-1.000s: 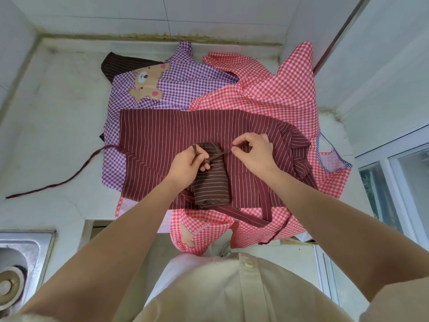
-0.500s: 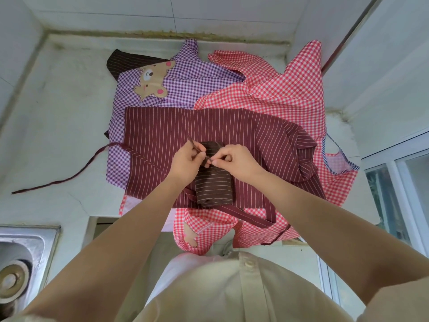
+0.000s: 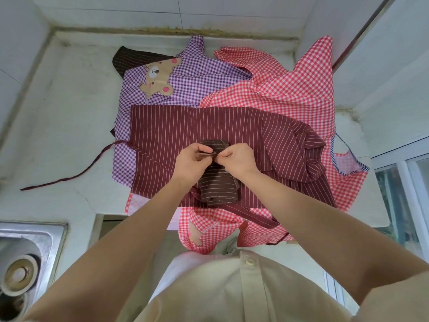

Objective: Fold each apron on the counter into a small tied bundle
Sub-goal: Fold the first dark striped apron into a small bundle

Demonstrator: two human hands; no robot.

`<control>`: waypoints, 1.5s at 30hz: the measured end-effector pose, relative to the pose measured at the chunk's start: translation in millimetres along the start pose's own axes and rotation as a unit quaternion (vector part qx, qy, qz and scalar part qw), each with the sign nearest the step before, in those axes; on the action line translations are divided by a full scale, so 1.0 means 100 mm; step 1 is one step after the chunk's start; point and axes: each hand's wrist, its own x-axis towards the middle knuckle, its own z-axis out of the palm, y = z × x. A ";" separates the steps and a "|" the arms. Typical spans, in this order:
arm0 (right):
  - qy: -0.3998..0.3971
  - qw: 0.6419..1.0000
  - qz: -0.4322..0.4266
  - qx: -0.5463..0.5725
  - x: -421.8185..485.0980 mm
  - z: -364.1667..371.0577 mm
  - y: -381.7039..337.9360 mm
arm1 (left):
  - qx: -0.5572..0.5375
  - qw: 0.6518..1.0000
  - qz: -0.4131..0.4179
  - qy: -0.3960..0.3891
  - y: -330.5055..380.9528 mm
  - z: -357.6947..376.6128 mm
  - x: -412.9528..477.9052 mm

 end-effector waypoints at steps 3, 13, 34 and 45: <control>-0.037 0.993 0.072 0.080 -0.03 -0.02 -0.07 | 0.031 0.999 0.026 -0.009 0.01 0.01 -0.02; -0.117 0.970 0.128 0.171 -0.02 -0.10 -0.05 | 0.081 0.994 0.029 0.062 0.04 0.13 -0.01; -0.134 0.987 0.087 0.005 -0.02 -0.29 0.08 | 0.276 0.958 0.078 0.013 -0.12 -0.10 -0.04; -0.090 0.993 0.068 -0.020 -0.15 -0.27 0.11 | 0.295 0.952 0.082 0.017 -0.15 -0.09 -0.14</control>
